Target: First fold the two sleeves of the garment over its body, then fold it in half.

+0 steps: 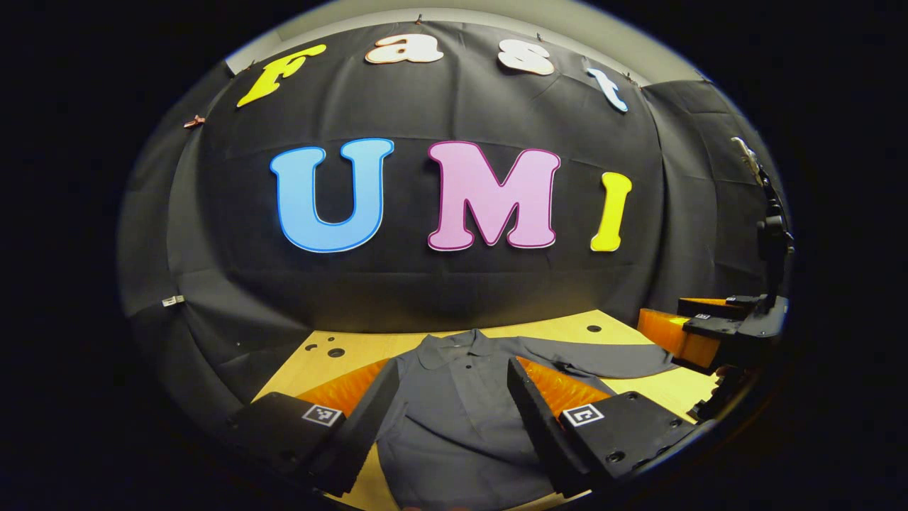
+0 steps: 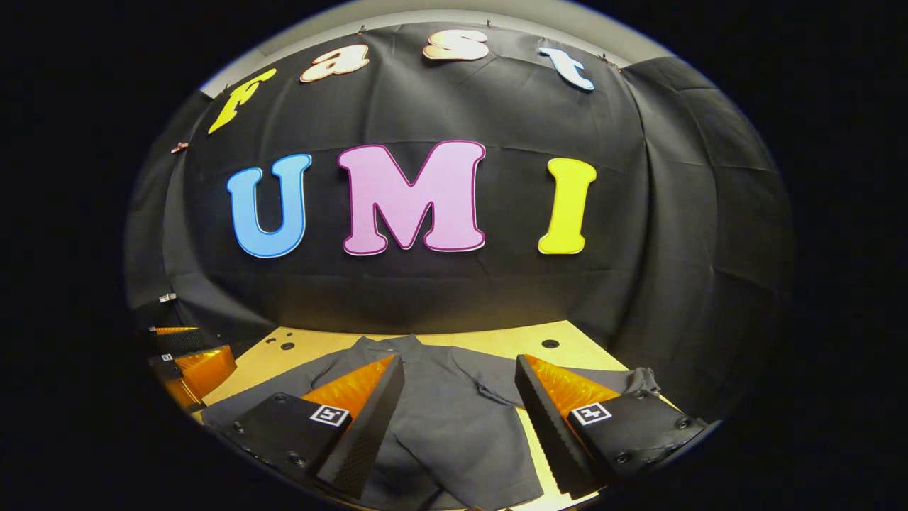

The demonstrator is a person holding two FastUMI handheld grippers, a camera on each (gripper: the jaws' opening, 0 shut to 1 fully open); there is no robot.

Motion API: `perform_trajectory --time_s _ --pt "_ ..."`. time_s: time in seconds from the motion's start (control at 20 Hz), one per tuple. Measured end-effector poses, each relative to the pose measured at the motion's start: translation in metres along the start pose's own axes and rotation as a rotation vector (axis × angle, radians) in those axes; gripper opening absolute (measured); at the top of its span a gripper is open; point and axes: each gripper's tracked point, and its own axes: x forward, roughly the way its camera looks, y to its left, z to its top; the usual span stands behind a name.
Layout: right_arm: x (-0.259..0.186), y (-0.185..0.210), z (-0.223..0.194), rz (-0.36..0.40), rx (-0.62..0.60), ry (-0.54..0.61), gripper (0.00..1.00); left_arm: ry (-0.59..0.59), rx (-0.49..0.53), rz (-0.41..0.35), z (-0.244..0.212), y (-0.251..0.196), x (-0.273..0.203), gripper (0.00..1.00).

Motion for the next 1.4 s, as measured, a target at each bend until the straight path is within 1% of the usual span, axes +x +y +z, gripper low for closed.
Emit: perform_trajectory --time_s 0.25,0.45,0.55,0.6,0.65,0.8,0.95,1.15,1.4 --pt "-0.001 -0.001 -0.003 0.036 -0.025 0.004 0.97 0.004 0.002 0.042 -0.004 0.006 0.001 0.97" --pt "0.007 -0.013 -0.007 0.016 -0.048 0.016 0.98 0.012 -0.001 0.086 -0.008 0.014 -0.001 0.97" --pt "0.011 -0.016 -0.008 0.019 -0.034 0.026 0.98 0.014 0.006 0.083 -0.01 0.012 -0.001 0.97" --pt "0.013 -0.02 -0.009 0.017 -0.022 0.03 1.0 0.019 0.012 0.082 -0.01 0.01 -0.001 0.97" --pt "0.015 -0.023 -0.009 0.014 -0.015 0.033 0.98 0.024 0.016 0.082 -0.012 0.01 -0.001 0.97" --pt "0.025 -0.039 -0.009 -0.011 -0.036 0.032 0.98 0.03 0.01 0.088 -0.014 0.008 0.001 0.97" --pt "0.039 -0.066 -0.011 -0.052 -0.053 0.049 0.98 0.035 -0.001 0.091 -0.015 0.004 0.002 0.97" --pt "0.055 -0.119 -0.022 -0.167 -0.025 0.081 0.98 0.057 0.003 0.104 -0.021 0.001 0.007 0.97" --pt "0.078 -0.182 -0.047 -0.266 0.026 0.153 0.98 0.077 -0.01 0.135 -0.025 -0.004 0.018 0.97"
